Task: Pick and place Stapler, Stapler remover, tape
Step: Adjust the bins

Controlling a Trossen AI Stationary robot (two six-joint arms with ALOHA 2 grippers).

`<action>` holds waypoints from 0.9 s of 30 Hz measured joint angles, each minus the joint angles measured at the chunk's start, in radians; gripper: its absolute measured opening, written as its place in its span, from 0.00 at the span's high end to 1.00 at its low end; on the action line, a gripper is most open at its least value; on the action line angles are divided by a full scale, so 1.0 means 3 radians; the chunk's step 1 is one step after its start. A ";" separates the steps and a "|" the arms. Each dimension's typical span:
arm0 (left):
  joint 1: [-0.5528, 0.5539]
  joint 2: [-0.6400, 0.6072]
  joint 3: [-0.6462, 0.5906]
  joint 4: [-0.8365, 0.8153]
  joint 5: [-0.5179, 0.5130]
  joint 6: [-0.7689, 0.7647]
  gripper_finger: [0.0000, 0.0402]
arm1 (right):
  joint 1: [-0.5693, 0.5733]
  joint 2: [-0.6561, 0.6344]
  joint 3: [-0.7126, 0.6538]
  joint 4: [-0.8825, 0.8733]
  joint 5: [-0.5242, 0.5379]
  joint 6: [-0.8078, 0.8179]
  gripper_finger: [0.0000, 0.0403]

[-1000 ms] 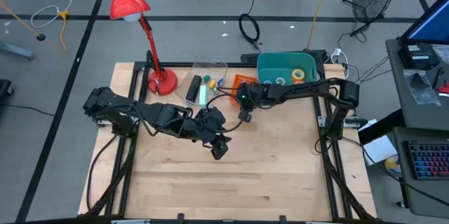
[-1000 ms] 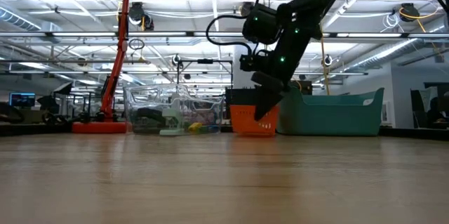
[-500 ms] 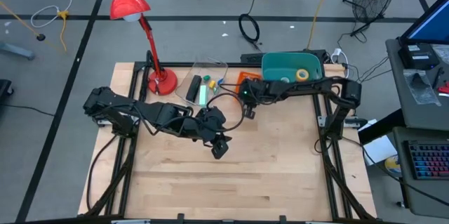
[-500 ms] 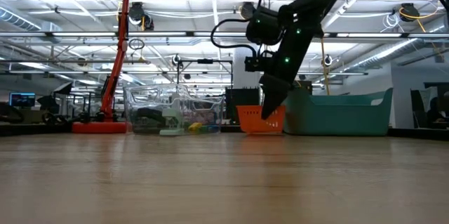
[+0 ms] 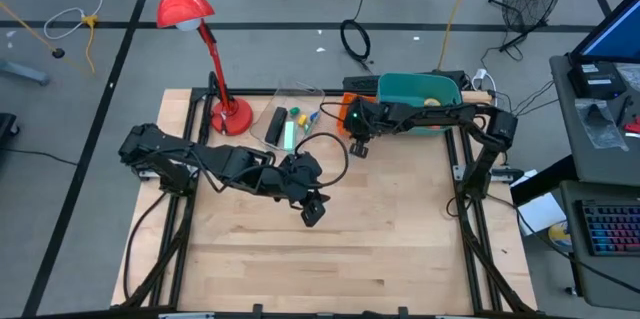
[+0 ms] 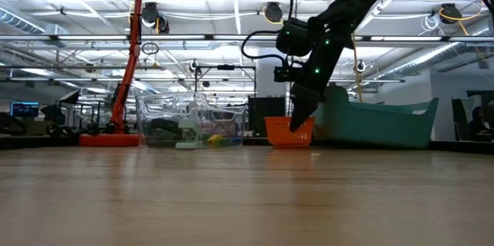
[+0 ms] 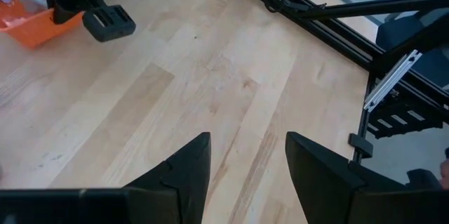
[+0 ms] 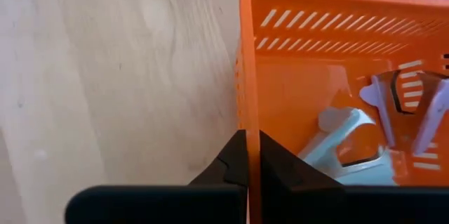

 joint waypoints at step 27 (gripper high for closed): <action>0.0175 0.0000 0.0000 0.0008 0.0090 -0.0039 0.54 | -0.0179 -0.0011 -0.0390 0.0297 -0.0285 -0.0573 1.00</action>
